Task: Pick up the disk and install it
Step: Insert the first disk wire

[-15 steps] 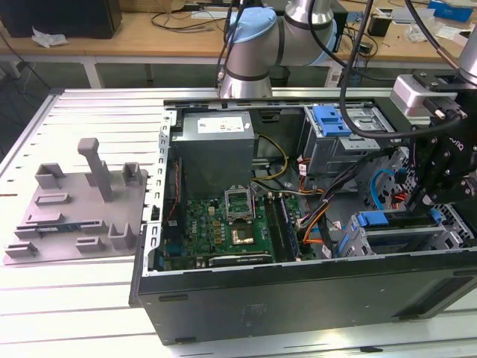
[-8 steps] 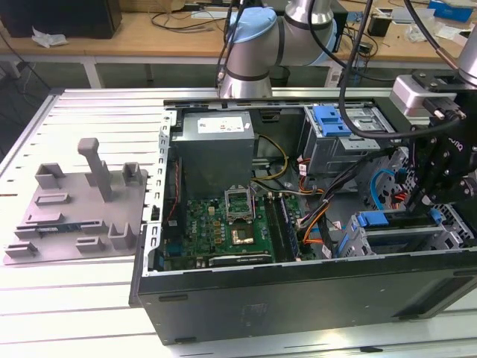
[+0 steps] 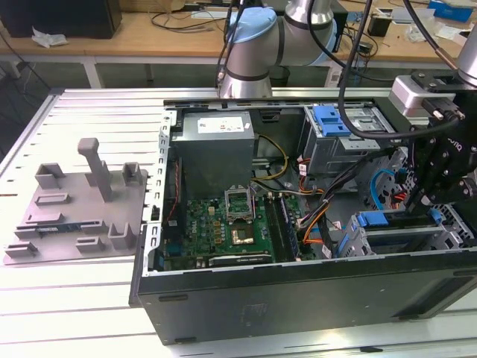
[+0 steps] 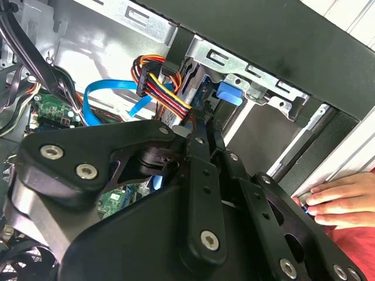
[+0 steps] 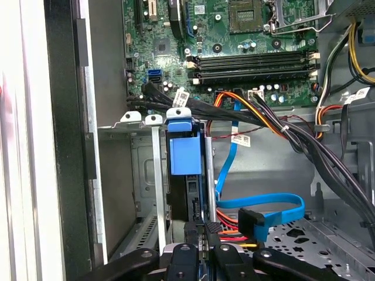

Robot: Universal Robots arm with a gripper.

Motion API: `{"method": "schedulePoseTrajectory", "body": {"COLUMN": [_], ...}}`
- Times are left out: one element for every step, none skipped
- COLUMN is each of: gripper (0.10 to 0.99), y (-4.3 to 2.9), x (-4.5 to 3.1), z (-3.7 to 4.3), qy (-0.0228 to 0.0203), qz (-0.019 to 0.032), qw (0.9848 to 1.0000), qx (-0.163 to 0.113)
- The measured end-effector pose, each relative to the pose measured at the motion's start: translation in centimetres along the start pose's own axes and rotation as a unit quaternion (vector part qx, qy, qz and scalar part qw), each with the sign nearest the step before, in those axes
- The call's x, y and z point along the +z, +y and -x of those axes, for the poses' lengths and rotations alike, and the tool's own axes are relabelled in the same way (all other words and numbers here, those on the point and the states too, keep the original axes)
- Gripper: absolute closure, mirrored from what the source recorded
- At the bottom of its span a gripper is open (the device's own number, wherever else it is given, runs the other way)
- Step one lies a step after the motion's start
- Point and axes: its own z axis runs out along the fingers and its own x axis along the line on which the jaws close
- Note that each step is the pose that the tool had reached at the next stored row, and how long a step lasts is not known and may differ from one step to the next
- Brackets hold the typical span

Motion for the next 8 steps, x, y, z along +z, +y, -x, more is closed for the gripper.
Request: {"method": "schedulePoseTrajectory", "body": {"gripper": [0.918,0.918,0.918,0.918,0.918,0.918,0.918,0.918], "y": [0.00,0.00,0.00,0.00,0.00,0.00,0.00,0.00], "x": [0.00,0.01,0.01,0.02,0.01,-0.11,-0.20,-0.31], "z": [0.00,0.00,0.00,0.00,0.00,-0.01,-0.02,-0.03], "qy": [0.0000,0.0001,0.0000,0.0000,-0.0001,-0.0001,0.0000,-0.0001], "qz": [0.0000,0.0000,0.0000,0.0000,0.0000,0.0001,0.0001,0.0000], "qw": [1.0000,1.0000,1.0000,1.0000,1.0000,1.0000,1.0000,1.0000], "qx": [0.000,0.000,0.000,0.000,0.000,0.000,0.000,0.000]}}
